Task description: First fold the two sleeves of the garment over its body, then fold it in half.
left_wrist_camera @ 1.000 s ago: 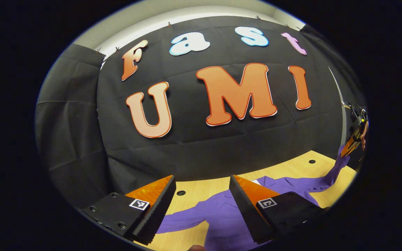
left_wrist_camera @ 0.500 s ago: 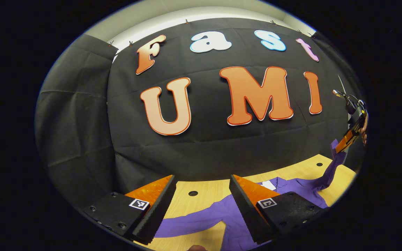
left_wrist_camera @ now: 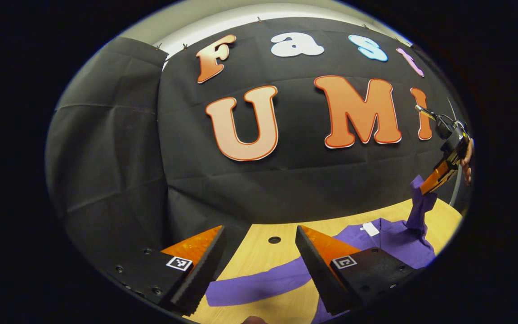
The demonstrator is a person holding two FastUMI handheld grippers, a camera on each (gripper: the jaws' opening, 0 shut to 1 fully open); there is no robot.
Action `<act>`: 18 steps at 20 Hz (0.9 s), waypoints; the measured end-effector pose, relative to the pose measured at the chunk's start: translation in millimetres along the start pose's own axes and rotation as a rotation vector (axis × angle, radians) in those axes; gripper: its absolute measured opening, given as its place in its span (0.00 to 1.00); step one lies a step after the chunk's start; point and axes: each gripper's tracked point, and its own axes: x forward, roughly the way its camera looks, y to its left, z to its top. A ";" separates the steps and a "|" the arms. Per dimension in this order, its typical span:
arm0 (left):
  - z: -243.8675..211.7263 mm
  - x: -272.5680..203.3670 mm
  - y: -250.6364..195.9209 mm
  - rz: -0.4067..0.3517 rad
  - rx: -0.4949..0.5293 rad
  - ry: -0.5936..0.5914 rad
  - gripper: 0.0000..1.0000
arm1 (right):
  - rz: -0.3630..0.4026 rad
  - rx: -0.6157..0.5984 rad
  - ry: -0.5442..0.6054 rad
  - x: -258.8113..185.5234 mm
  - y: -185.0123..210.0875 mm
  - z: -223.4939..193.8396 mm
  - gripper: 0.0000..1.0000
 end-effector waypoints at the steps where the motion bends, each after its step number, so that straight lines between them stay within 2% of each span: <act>1: -3.6 2.1 4.6 0.006 -0.002 0.007 0.96 | 0.013 0.000 0.008 3.9 7.8 -3.1 0.03; 5: -15.9 2.9 21.4 0.033 -0.009 0.034 0.96 | 0.130 0.052 0.010 10.1 53.4 -3.3 0.07; 8: -24.5 7.2 30.5 0.050 -0.013 0.052 0.96 | 0.149 0.070 -0.049 4.7 56.3 11.2 0.14; 12: -30.1 12.3 39.2 0.073 -0.004 0.066 0.96 | 0.120 0.066 -0.188 -24.0 36.4 41.4 0.38; 13: -30.7 14.6 40.5 0.076 -0.002 0.072 0.96 | 0.101 0.064 -0.231 -32.4 27.8 49.4 0.51; 14: -32.5 15.9 43.6 0.083 -0.005 0.080 0.96 | 0.079 0.061 -0.278 -42.0 17.5 58.7 0.55; 17: -43.9 23.7 48.8 0.089 -0.050 0.139 0.96 | 0.000 0.047 -0.405 -75.4 -12.5 79.3 0.80; 18: -50.5 27.4 50.4 0.092 -0.070 0.163 0.96 | -0.016 0.035 -0.430 -85.7 -20.4 82.5 0.82</act>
